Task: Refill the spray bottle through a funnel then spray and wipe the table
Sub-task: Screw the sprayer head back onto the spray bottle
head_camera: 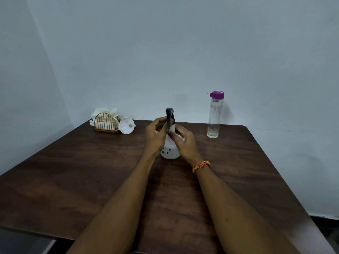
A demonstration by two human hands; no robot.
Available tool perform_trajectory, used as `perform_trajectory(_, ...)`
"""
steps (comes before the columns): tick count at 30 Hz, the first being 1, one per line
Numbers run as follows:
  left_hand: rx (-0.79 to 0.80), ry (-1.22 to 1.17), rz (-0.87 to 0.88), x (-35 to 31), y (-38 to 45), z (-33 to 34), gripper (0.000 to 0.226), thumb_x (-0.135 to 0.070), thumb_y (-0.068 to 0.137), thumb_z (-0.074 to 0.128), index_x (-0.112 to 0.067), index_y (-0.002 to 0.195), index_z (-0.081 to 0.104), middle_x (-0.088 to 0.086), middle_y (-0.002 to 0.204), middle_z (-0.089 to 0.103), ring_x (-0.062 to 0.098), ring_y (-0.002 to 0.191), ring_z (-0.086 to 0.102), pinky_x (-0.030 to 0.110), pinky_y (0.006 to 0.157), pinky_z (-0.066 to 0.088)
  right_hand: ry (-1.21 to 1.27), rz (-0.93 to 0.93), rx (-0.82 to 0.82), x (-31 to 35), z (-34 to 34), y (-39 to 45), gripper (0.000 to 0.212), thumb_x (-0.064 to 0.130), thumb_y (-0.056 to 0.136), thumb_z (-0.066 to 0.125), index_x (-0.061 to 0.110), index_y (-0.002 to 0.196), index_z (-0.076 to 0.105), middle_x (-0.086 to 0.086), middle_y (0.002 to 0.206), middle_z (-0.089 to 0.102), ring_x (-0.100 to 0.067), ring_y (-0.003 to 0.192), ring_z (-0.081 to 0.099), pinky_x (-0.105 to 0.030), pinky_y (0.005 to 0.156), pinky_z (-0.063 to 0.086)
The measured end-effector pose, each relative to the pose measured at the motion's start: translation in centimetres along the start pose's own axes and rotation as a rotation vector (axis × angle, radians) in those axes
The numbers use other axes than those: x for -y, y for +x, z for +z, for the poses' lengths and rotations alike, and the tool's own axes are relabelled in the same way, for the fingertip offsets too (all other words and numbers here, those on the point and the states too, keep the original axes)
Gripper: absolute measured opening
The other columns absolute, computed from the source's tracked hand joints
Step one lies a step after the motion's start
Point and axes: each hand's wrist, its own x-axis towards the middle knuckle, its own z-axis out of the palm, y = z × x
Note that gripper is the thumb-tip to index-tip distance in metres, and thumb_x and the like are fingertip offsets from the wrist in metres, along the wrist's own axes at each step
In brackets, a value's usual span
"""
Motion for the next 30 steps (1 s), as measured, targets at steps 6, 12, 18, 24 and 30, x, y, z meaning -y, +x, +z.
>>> perform_trajectory(6,0.082,0.009,0.023,0.1,-0.1,-0.2,0.027,-0.020,0.103,0.068,-0.012,0.128,0.067,0.014,0.110,0.076,0.015,0.101,0.073,0.029,0.086,0.058,-0.010,-0.027,0.021,-0.1,-0.2,0.1,0.021,0.021,0.109,0.062,0.012,0.121,0.077,-0.001,0.110,0.078,-0.018,0.107,0.072,-0.034,0.091,0.058)
perform_trajectory(12,0.045,0.052,0.094,-0.1,-0.4,-0.2,0.038,-0.014,0.091,0.082,-0.003,0.120,0.061,0.010,0.108,0.073,0.006,0.098,0.072,0.020,0.083,0.055,-0.035,0.014,-0.004,-0.1,0.0,0.0,0.025,0.030,0.111,0.058,0.016,0.122,0.077,0.001,0.113,0.079,-0.017,0.111,0.073,-0.044,0.096,0.059)
perform_trajectory(18,-0.069,0.049,0.103,0.1,-0.1,0.8,0.028,-0.016,0.092,0.081,0.000,0.110,0.068,-0.003,0.090,0.071,-0.001,0.082,0.067,0.015,0.074,0.052,-0.051,-0.016,0.011,-0.3,-0.1,0.1,0.020,0.025,0.110,0.060,0.014,0.114,0.076,-0.002,0.103,0.077,-0.025,0.101,0.072,-0.052,0.087,0.058)
perform_trajectory(24,0.009,0.142,0.109,0.3,-0.5,0.7,0.029,-0.035,0.103,0.066,-0.011,0.120,0.067,-0.003,0.099,0.074,0.009,0.095,0.071,0.027,0.082,0.055,-0.046,-0.003,-0.001,-0.5,0.0,0.2,0.022,0.022,0.111,0.057,0.010,0.110,0.075,-0.008,0.102,0.076,-0.030,0.100,0.072,-0.057,0.089,0.058)
perform_trajectory(30,-0.046,0.146,0.126,-0.4,-0.9,1.4,0.035,-0.038,0.094,0.078,-0.020,0.119,0.061,-0.005,0.107,0.071,0.003,0.098,0.069,0.021,0.083,0.055,-0.010,0.026,0.004,-0.3,0.0,0.0,0.026,0.025,0.113,0.055,0.014,0.127,0.074,0.000,0.120,0.078,-0.016,0.116,0.073,-0.049,0.101,0.060)
